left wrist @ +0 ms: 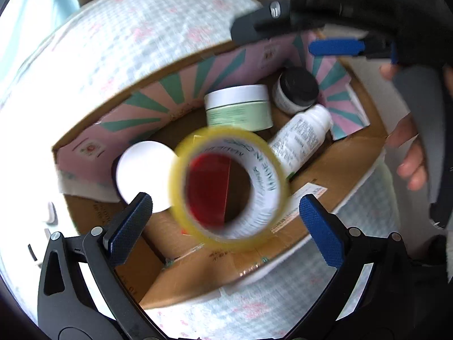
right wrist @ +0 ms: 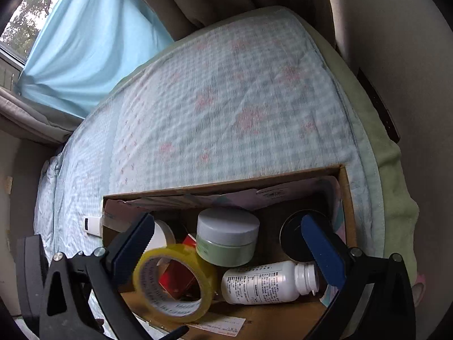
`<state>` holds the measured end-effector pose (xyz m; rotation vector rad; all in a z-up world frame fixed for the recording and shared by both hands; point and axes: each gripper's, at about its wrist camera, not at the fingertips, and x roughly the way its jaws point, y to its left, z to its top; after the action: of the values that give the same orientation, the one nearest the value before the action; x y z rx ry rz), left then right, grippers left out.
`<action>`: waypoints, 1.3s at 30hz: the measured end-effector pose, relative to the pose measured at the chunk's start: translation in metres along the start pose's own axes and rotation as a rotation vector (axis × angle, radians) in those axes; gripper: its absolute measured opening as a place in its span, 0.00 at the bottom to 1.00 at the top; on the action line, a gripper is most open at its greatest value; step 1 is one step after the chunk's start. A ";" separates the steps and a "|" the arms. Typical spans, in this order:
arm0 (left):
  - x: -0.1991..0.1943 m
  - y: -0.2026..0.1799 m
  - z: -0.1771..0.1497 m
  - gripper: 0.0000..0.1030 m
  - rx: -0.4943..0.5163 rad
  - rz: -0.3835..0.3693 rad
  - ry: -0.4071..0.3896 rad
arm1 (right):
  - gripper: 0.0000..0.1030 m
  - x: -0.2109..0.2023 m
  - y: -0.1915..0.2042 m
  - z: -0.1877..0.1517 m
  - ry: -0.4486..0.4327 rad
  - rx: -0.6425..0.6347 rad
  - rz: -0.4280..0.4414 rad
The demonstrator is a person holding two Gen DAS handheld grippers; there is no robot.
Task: Organize rigid objects
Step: 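Lower the tape and jar into the box and open both tools, then move both tools back toward the white remote and earbud case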
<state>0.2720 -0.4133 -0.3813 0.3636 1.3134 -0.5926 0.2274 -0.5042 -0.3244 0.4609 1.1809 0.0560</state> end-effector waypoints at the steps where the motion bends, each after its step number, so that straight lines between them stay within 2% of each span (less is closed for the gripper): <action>1: -0.003 0.000 0.000 1.00 0.004 0.002 -0.001 | 1.00 0.000 0.000 -0.001 0.004 0.005 -0.004; 11: -0.039 0.005 -0.025 1.00 -0.004 0.012 -0.015 | 1.00 -0.029 0.011 -0.015 -0.023 0.032 -0.035; 14: -0.065 0.010 -0.045 1.00 -0.036 0.013 -0.035 | 1.00 -0.045 0.021 -0.019 -0.019 0.037 -0.045; 21: -0.130 0.027 -0.076 1.00 -0.099 0.042 -0.107 | 1.00 -0.090 0.052 -0.029 -0.034 0.080 -0.004; 27: -0.183 0.058 -0.113 1.00 -0.125 0.082 -0.161 | 1.00 -0.119 0.107 -0.042 -0.047 -0.031 -0.021; 35: -0.240 0.120 -0.179 1.00 -0.160 0.146 -0.214 | 1.00 -0.143 0.203 -0.069 -0.107 -0.218 -0.107; 39: -0.265 0.158 -0.214 1.00 -0.173 0.138 -0.254 | 1.00 -0.144 0.254 -0.085 -0.111 -0.297 -0.132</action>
<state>0.1596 -0.1128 -0.1858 0.2263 1.0765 -0.3917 0.1444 -0.2875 -0.1280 0.1229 1.0702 0.0889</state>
